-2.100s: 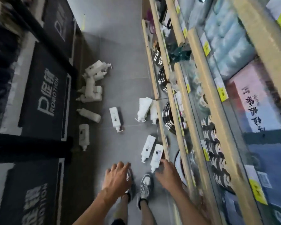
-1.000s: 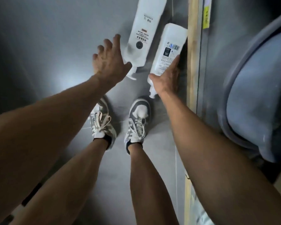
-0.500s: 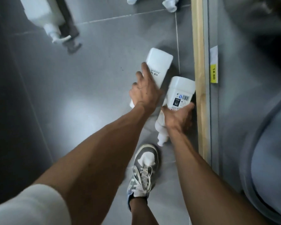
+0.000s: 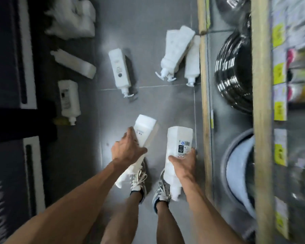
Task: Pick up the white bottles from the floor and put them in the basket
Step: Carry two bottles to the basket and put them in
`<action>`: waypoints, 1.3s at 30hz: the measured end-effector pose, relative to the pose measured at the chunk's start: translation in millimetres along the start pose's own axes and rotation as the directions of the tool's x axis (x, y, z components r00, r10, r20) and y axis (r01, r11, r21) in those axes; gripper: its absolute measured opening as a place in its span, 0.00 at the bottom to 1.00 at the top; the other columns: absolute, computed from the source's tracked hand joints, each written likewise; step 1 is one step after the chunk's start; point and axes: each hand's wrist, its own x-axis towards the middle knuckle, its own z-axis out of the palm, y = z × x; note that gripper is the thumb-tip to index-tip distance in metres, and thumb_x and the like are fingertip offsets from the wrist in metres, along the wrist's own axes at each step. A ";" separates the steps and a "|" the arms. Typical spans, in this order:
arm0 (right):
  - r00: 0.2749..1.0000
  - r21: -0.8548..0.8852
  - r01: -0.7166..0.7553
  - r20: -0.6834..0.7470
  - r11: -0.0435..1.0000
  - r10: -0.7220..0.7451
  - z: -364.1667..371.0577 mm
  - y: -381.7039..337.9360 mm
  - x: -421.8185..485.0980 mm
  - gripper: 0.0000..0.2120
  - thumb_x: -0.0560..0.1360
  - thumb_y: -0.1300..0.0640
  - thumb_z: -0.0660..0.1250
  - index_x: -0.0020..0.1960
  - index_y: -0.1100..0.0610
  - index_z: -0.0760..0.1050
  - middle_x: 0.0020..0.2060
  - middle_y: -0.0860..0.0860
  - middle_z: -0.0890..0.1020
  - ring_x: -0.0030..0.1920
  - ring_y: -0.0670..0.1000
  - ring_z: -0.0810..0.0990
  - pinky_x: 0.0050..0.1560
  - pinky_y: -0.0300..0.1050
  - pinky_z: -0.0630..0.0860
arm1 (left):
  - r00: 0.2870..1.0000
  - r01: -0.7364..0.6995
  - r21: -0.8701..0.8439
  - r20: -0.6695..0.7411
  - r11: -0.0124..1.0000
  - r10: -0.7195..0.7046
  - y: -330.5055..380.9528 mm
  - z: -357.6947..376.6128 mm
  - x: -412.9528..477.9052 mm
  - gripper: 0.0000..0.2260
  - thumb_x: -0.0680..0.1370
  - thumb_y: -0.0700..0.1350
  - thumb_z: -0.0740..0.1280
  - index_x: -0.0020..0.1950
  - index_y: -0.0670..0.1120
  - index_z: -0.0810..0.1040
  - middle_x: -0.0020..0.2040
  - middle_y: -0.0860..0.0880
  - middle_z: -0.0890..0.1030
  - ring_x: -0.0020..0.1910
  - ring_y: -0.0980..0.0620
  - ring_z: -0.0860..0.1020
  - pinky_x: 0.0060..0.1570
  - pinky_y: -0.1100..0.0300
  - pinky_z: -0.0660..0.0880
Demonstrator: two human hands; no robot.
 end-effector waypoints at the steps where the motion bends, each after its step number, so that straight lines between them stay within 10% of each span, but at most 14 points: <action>1: 1.000 -0.046 0.009 0.022 0.999 -0.008 -17.8 -17.9 -34.3 0.31 0.53 0.44 0.75 0.50 0.43 0.62 0.44 0.47 0.83 0.40 0.55 0.83 0.44 0.52 0.82 | 1.000 0.010 -0.007 -0.004 1.000 -0.011 -3.6 -26.6 -29.2 0.33 0.67 0.58 0.74 0.65 0.53 0.62 0.59 0.47 0.80 0.51 0.37 0.80 0.48 0.50 0.73; 15: 0.910 -0.362 0.409 0.098 0.838 -0.402 -240.6 -197.6 -396.0 0.43 0.60 0.41 0.77 0.71 0.41 0.64 0.50 0.44 0.83 0.45 0.53 0.82 0.41 0.42 0.74 | 0.965 -0.171 -0.163 -0.224 0.972 0.133 -26.1 -308.1 -352.4 0.36 0.63 0.63 0.67 0.69 0.58 0.60 0.61 0.53 0.81 0.48 0.43 0.83 0.48 0.51 0.79; 22: 0.772 -0.343 0.631 0.187 0.696 -0.608 -275.1 -237.5 -466.3 0.35 0.62 0.47 0.80 0.66 0.43 0.70 0.47 0.40 0.82 0.44 0.45 0.81 0.44 0.42 0.76 | 0.917 -0.271 -0.173 -0.345 0.947 0.199 -56.7 -356.3 -421.0 0.38 0.65 0.62 0.70 0.72 0.59 0.58 0.67 0.57 0.77 0.55 0.47 0.81 0.51 0.52 0.78; 28: 0.688 -0.348 0.726 0.387 0.593 -0.615 -252.8 -241.9 -475.7 0.46 0.63 0.51 0.82 0.76 0.46 0.64 0.52 0.46 0.78 0.49 0.49 0.79 0.47 0.45 0.74 | 0.937 -0.123 -0.288 -0.350 0.950 0.015 -97.1 -336.8 -464.0 0.40 0.66 0.62 0.69 0.75 0.59 0.56 0.67 0.56 0.77 0.57 0.46 0.80 0.57 0.52 0.77; 39: 0.407 -0.340 0.913 0.760 0.224 -0.506 -210.3 -289.7 -503.6 0.26 0.59 0.52 0.82 0.53 0.42 0.74 0.39 0.39 0.85 0.39 0.41 0.83 0.38 0.42 0.75 | 0.786 0.186 -0.656 -0.348 0.732 -0.511 -134.3 -275.4 -545.8 0.40 0.65 0.62 0.71 0.73 0.59 0.58 0.60 0.55 0.80 0.51 0.47 0.82 0.52 0.53 0.77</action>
